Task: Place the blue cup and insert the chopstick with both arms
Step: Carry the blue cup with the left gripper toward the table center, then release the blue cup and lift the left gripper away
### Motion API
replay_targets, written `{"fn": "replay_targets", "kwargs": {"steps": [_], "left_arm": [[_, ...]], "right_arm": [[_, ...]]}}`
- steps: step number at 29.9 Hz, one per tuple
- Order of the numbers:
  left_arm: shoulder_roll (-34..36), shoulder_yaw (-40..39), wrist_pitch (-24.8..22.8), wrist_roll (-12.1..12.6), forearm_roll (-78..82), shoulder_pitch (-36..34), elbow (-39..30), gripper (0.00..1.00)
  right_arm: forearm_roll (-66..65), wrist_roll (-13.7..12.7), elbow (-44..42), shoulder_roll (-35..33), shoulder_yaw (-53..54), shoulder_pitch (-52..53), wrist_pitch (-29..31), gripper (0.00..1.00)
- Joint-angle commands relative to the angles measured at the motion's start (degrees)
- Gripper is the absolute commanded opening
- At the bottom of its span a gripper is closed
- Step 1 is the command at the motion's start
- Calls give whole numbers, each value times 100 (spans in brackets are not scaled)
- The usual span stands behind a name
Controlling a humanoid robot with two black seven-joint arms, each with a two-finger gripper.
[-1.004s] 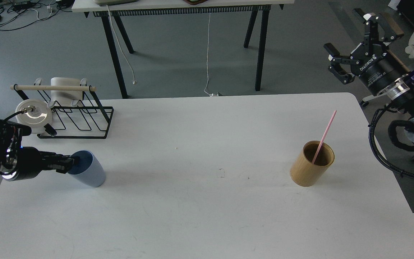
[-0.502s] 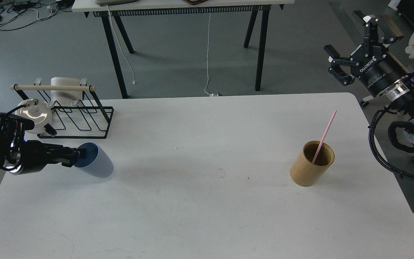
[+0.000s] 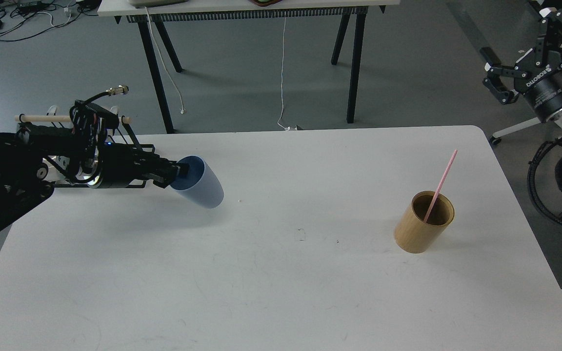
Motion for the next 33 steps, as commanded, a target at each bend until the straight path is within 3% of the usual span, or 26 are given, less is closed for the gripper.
{"fn": "replay_targets", "kwargs": {"steps": [1, 10, 28, 33], "left_arm": [[-968, 573, -2, 1, 299, -392, 929, 0], [-1928, 644, -11, 1, 1090, -402, 1379, 0], [-2078, 644, -19, 1, 1152, -367, 1344, 0], [-2078, 644, -28, 1, 1135, -367, 1344, 10]], "right_arm": [[105, 0, -48, -220, 40, -9, 0, 99], [281, 0, -4, -608, 40, -123, 0, 99], [281, 0, -39, -582, -21, -141, 0, 99], [281, 0, -39, -581, -13, -176, 0, 99]]}}
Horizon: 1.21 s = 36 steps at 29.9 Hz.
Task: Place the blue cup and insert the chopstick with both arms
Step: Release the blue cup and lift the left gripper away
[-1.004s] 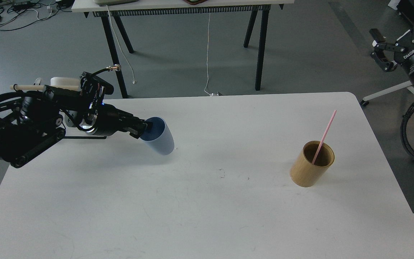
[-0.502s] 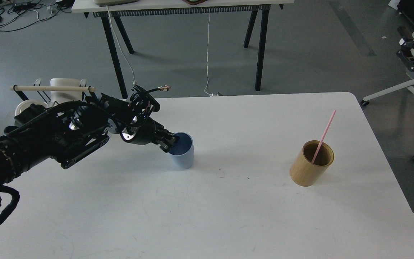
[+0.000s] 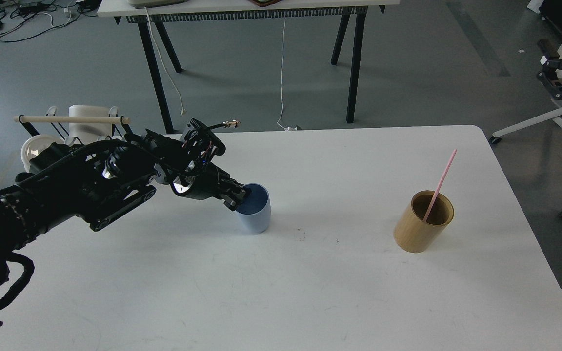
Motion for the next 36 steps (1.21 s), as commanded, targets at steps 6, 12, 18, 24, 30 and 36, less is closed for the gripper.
{"fn": "replay_targets", "kwargs": {"steps": [6, 12, 18, 24, 30, 36], "left_arm": [[15, -34, -4, -1, -60, 1, 0, 17], [59, -61, -13, -1, -78, 9, -26, 23], [112, -358, -66, -1, -690, 18, -35, 69], [173, -588, -66, -1, -2413, 36, -70, 87], [603, -1316, -83, -1, -4477, 246, -438, 91], [929, -2186, -440, -1, -6272, 335, -878, 92]], "right_arm": [[0, 0, 10, -8, -1, -29, 0, 99], [0, 0, 10, 1, -1, -46, 0, 99], [0, 0, 10, 10, 8, -46, 0, 99], [-35, 0, 54, -8, -9, -46, 0, 99], [-263, 0, 72, -218, -150, -37, 0, 99], [-1554, 0, 186, -938, -220, -46, 0, 99]]}}
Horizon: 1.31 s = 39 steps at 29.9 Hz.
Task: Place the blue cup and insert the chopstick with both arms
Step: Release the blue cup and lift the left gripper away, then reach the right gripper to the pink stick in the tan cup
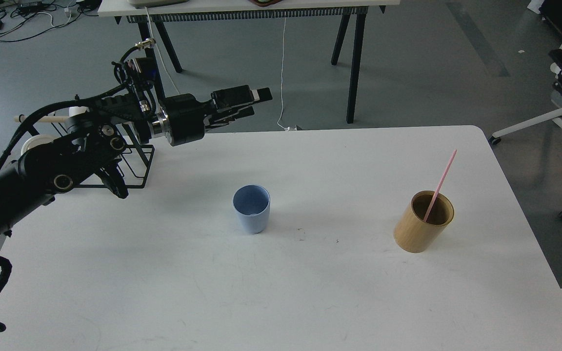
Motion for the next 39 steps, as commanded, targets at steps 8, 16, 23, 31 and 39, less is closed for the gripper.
{"fn": "replay_targets", "kwargs": {"steps": [8, 16, 23, 31, 39], "left_arm": [[187, -766, -101, -1, -1528, 41, -177, 92], [169, -757, -101, -1, -1511, 278, -177, 94], [196, -748, -101, -1, -1484, 339, -159, 94], [178, -748, -101, -1, -1484, 445, -133, 94], [117, -748, -101, -1, -1247, 498, -115, 94]], "right_arm": [[-2229, 0, 48, -613, -8, -10, -1, 99], [-3547, 0, 828, -700, -43, -9, -1, 99], [-4699, 0, 1691, -1060, -78, -10, -1095, 99], [-6018, 0, 2341, -1737, -903, -27, -2368, 99], [-6292, 0, 2430, -1861, -2133, -27, -3125, 99]]}}
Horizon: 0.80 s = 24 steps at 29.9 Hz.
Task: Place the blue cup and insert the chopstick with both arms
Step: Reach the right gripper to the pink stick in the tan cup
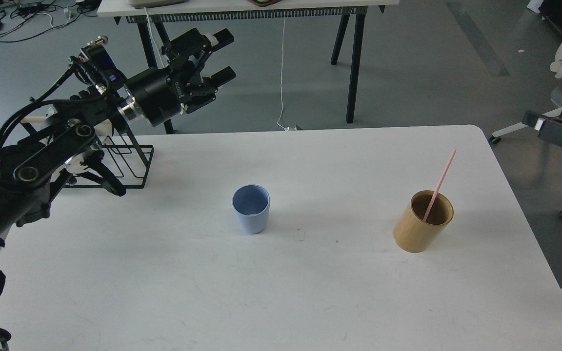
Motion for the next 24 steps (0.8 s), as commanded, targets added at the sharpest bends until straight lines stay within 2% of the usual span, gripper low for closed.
{"fn": "replay_targets", "kwargs": {"steps": [1, 8, 14, 24], "left_arm": [[-49, -1, 0, 0, 54, 25, 3, 94], [-58, -27, 0, 0, 36, 25, 3, 94], [-31, -18, 0, 0, 36, 78, -5, 94], [13, -27, 0, 0, 45, 227, -14, 94]], "right_arm": [[-24, -1, -6, 79, -612, -9, -340, 99], [-15, -1, -76, 676, -1202, -9, -665, 99], [-15, -1, -225, 1247, -1246, -9, -683, 99], [-24, -1, -480, 1696, -1229, -44, -683, 98]]}}
